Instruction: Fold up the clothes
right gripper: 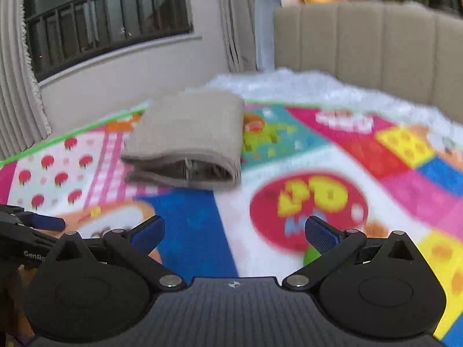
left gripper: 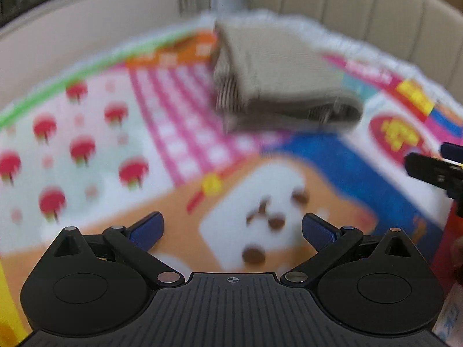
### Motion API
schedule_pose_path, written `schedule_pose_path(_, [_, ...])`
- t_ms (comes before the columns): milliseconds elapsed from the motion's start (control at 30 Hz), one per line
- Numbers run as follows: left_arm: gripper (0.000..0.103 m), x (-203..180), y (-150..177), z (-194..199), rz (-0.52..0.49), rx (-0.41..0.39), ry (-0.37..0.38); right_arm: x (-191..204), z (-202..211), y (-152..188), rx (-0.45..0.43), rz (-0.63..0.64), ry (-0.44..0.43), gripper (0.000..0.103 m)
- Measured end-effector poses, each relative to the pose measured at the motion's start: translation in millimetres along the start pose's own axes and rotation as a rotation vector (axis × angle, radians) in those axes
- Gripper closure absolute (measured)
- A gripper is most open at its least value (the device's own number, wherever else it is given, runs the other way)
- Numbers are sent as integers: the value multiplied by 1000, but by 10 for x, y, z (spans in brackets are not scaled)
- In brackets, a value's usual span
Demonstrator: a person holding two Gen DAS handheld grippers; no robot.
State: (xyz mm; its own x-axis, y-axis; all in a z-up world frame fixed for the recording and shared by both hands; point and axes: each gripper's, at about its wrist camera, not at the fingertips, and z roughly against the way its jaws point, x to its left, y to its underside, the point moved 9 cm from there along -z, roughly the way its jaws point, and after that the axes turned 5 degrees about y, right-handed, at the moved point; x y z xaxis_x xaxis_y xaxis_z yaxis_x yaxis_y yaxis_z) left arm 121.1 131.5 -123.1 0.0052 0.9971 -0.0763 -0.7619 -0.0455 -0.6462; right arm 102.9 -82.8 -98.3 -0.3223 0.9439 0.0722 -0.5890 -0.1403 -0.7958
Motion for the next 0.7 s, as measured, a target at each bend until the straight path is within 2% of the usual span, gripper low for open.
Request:
schedule_pose_path(100, [0,-14,33,10,-23,-18,-12,-35,-55,136,51,-34,5,0])
schedule_pose_path(367, [0,-53,29,-37,-50,-38,-32,-11,-160,202,76,-21,16,0])
schedule_pose_path(700, [0,-51,-33,-96,-22,9,-29,-19,-206,174,124,-42,19,0])
